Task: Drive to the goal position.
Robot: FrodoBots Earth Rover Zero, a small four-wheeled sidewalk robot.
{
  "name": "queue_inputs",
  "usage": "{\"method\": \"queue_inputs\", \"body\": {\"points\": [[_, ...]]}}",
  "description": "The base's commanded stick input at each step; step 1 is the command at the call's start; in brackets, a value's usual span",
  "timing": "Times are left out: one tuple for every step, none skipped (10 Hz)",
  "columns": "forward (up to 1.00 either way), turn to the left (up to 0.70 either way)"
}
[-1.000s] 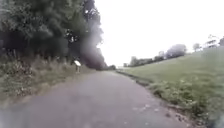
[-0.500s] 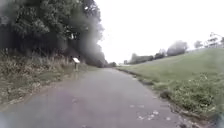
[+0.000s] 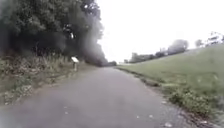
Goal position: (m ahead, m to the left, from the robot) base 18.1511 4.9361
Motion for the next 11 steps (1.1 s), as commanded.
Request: {"method": "queue_inputs", "body": {"points": [[0.7,0.0],[0.7,0.0],[0.7,0.0],[0.7,0.0],[0.7,0.0],[0.7,0.0],[0.7,0.0],[0.7,0.0],[0.7,0.0],[0.7,0.0],[0.7,0.0]]}}
